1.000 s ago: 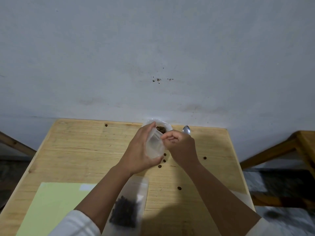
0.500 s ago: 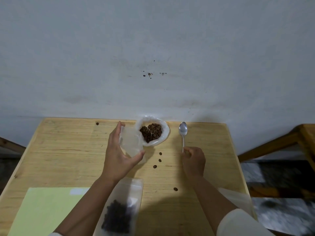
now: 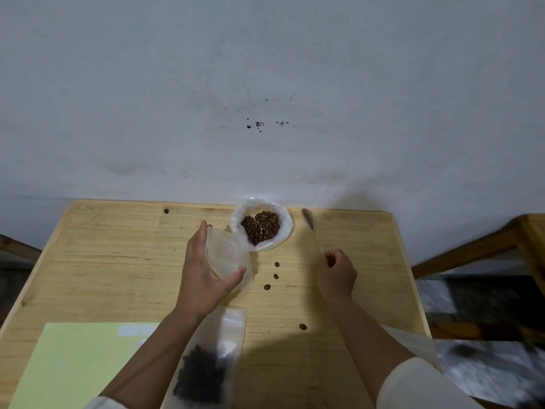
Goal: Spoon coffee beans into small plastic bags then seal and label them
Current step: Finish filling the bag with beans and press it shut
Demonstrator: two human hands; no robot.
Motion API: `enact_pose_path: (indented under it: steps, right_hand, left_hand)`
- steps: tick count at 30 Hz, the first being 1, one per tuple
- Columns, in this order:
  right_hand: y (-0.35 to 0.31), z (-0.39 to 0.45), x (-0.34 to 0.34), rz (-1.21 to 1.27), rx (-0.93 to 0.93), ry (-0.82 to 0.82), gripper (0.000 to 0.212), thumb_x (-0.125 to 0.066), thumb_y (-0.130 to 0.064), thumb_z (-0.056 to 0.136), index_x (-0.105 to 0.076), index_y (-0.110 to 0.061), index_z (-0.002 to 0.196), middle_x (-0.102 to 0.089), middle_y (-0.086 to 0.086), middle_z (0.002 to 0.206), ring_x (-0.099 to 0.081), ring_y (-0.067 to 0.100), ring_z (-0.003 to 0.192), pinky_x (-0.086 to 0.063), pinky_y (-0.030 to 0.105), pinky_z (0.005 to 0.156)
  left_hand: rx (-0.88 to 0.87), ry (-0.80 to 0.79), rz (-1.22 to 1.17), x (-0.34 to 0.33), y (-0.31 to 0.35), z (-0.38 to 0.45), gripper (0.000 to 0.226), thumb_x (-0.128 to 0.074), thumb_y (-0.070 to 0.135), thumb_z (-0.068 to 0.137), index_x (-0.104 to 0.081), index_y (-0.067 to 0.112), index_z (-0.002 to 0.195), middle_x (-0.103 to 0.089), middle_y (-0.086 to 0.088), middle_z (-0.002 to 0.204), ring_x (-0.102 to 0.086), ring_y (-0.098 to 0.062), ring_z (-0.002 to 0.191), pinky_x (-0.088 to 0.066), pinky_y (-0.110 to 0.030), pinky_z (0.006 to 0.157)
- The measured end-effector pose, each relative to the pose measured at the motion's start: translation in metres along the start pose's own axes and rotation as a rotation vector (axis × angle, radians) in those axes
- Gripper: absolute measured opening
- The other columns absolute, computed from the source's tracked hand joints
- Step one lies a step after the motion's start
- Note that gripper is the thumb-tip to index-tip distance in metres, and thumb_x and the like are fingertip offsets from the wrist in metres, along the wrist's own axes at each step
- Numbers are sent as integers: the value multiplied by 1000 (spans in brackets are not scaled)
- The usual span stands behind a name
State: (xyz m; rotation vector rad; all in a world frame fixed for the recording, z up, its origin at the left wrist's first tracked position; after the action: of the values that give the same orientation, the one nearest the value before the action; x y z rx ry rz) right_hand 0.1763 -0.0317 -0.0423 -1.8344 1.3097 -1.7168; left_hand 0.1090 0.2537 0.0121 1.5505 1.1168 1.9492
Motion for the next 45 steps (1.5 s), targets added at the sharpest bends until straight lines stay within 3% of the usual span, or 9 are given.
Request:
enact_pose_path:
  steps: [5,9,19,25,28,31,34,39,45]
  right_hand:
    - [-20,-9,22,198,23,100,13,-52,-10,88,-61,-15,96,-67,3,81,-63,18,80,-44,15,61]
    - [-43,-16,26,294,124,91,14,-60,-14,83,-62,-26,76,-68,-4,62,-68,17,66,-56,41,71]
    - [-81,-36,21,273,382,63,19,-54,-15,93,-62,-21,78,-64,-2,60,-63,15,56,-52,28,57]
    - [-77,-16,-1,207,200,92,28,-41,-14,95,-58,-12,74,-61,-2,56,-64,22,57,-52,33,61]
    - [-78,-10,-19,209,139,70,26,-38,-17,97,-59,-10,82,-64,3,65,-65,25,64,-53,33,65]
    - [-60,0,-41,406,-62,30,21,-41,-17,98,-59,-7,93,-64,2,66,-64,15,58,-55,28,64]
    - [-42,7,-58,571,-228,-31,20,-43,-16,98,-58,-12,85,-65,4,67,-64,13,57,-57,33,69]
    - [-33,6,-50,723,-275,-57,26,-39,-16,100,-59,-3,89,-64,12,71,-64,12,53,-55,20,50]
    - [-54,0,-25,689,-170,-121,33,-37,-19,101,-59,-9,79,-62,11,68,-59,9,46,-50,21,44]
  left_hand:
    - [38,-27,-6,-4,-10,-5,115,-87,26,61,-13,17,149,-35,-6,143,-33,-16,130,-29,-27,106]
    - [76,-55,-11,-9,-15,-10,115,-86,28,62,-12,16,149,-32,-8,145,-32,-19,132,-26,-25,105]
    - [111,-89,-52,-21,-12,-8,115,-84,33,64,-9,17,150,-25,-4,148,-26,-14,133,-21,-20,104]
    - [122,-113,-66,-27,-12,-5,115,-82,34,66,-5,21,150,-23,0,148,-21,0,125,-22,-17,102]
    - [137,-126,-60,-29,-14,-4,113,-81,36,68,-5,22,150,-20,1,150,-22,-5,132,-21,-17,103]
    - [151,-140,-46,-31,-15,-3,113,-81,38,68,-4,22,150,-18,2,150,-22,-8,133,-20,-17,103]
    - [151,-149,-27,-33,-14,-2,113,-80,38,68,-5,19,150,-19,2,150,-22,-7,133,-19,-14,103]
    - [153,-160,-17,-36,-14,1,112,-80,37,69,-4,19,150,-20,2,149,-22,-7,133,-19,-14,103]
    - [166,-166,-36,-39,-13,3,113,-81,33,69,-3,19,150,-20,1,149,-23,-9,134,-20,-16,103]
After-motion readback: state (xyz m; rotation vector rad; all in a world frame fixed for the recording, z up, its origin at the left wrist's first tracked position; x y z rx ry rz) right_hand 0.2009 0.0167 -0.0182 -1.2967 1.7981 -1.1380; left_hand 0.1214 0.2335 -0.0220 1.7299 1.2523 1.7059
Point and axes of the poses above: each hand's wrist, its own z-axis towards the middle knuckle, its own x-axis out of the back of the hand, y = z × x, the point moved 9 cm from there along z, towards the middle knuckle
